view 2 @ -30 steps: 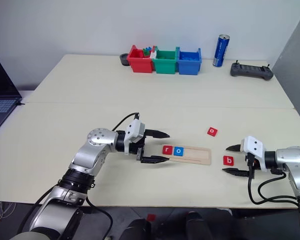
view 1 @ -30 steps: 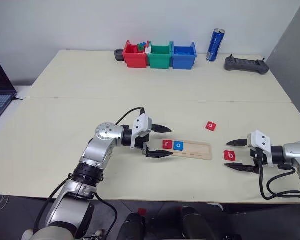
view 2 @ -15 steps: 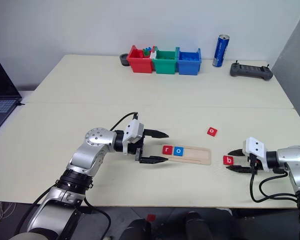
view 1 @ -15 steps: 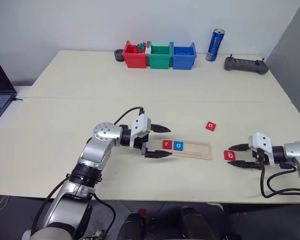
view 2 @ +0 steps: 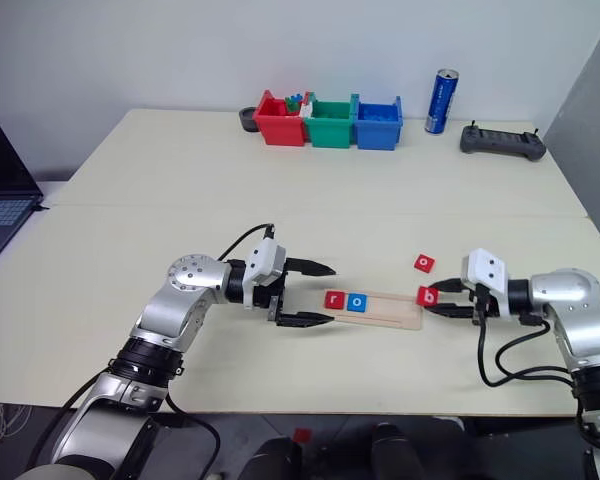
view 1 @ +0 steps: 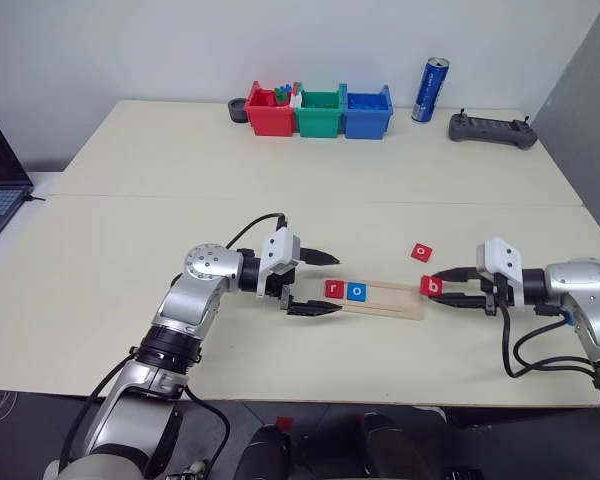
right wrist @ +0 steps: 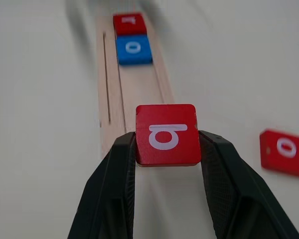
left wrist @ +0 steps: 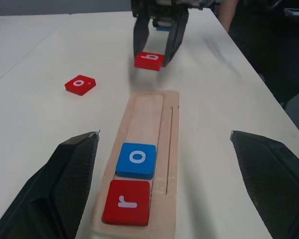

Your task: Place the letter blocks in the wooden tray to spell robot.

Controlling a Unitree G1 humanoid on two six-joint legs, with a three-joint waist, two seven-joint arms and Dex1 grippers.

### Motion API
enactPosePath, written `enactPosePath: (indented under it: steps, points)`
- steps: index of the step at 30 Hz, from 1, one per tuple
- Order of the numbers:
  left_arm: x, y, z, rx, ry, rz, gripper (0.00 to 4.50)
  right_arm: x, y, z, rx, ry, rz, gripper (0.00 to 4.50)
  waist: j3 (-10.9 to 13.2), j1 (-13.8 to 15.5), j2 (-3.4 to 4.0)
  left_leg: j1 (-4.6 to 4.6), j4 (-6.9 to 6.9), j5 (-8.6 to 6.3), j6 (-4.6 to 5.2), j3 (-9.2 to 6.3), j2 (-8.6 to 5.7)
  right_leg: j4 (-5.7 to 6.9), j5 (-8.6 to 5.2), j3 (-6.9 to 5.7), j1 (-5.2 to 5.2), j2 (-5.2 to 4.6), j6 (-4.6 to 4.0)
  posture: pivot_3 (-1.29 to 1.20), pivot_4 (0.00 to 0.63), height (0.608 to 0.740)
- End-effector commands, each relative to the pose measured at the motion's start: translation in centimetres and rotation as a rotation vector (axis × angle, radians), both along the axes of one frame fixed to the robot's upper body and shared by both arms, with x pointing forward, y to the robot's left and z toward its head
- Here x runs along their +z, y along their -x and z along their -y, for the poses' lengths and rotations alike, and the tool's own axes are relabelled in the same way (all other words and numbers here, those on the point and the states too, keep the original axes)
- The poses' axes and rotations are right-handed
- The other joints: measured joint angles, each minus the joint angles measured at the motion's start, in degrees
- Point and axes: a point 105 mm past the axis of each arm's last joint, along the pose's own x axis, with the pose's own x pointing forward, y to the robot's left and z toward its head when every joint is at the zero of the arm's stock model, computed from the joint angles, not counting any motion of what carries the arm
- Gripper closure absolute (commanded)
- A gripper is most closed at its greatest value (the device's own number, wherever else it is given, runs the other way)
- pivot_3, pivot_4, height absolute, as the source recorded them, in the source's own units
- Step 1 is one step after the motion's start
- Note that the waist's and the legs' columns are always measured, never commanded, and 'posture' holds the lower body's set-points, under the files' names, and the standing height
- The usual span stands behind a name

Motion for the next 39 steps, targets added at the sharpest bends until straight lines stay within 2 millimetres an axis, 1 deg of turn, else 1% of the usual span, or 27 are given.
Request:
enactPosePath:
  steps: [1,5,9,14,20,26,32,39]
  points:
    - [0.7,0.3,-0.1,-0.014,0.013,0.035,0.00,1.1,-0.3,-2.1,0.028,-0.038,0.041,3.04,0.0,0.1,0.00,0.00,0.00,0.00,0.00,-0.02,-0.01,0.00,0.00,-0.02,0.00,-0.01,0.00,0.00,0.150,0.740]
    - [0.5,0.5,-0.2,-0.024,-0.003,0.042,0.00,0.2,-0.9,-4.1,0.055,-0.062,0.032,3.04,0.0,0.0,0.00,-0.02,0.00,0.00,0.00,-0.02,-0.03,0.00,0.00,-0.05,-0.01,-0.05,0.00,0.00,0.150,0.740]
    - [0.7,0.5,-0.4,-0.017,-0.002,0.045,0.00,-0.5,-0.7,-5.1,0.089,-0.048,0.018,3.04,0.0,0.0,0.00,-0.03,-0.01,0.00,0.00,-0.05,-0.03,0.00,0.00,-0.11,-0.02,-0.05,0.00,0.00,0.150,0.740]
    - [0.7,0.5,-0.5,-0.003,-0.002,0.049,0.00,-1.3,-0.5,-5.2,0.095,-0.034,-0.009,3.04,0.0,0.0,0.00,-0.04,-0.01,0.00,0.00,-0.05,-0.03,0.00,0.00,-0.12,-0.03,-0.06,0.00,0.00,0.150,0.740]
    - [0.7,0.5,-0.4,0.000,-0.001,0.054,0.00,-2.0,-0.9,-5.4,0.089,-0.023,-0.013,3.04,0.0,0.0,0.00,-0.03,-0.01,0.00,0.00,-0.05,-0.03,0.02,0.00,-0.12,-0.03,-0.06,-0.01,0.00,0.150,0.740]
    - [0.9,0.4,-0.2,-0.002,0.002,0.058,0.00,-2.2,-1.3,-5.5,0.088,-0.019,-0.013,3.04,0.0,0.0,0.01,-0.03,-0.01,0.00,0.00,-0.05,-0.02,0.02,0.01,-0.12,-0.04,-0.06,-0.01,0.00,0.150,0.740]
    - [0.8,0.1,-0.4,0.007,-0.001,0.061,0.00,-2.4,-1.2,-4.9,0.090,0.004,-0.017,3.04,0.0,0.0,0.01,-0.04,-0.01,0.00,0.00,-0.05,-0.03,0.01,0.01,-0.13,-0.04,-0.06,-0.01,0.00,0.150,0.740]
    - [0.9,0.0,-0.2,0.009,0.003,0.065,0.00,-2.3,-1.2,-4.8,0.099,0.010,-0.029,3.04,0.0,0.0,0.01,-0.04,-0.01,0.00,0.00,-0.06,-0.03,0.02,0.01,-0.13,-0.04,-0.06,-0.01,0.00,0.150,0.740]
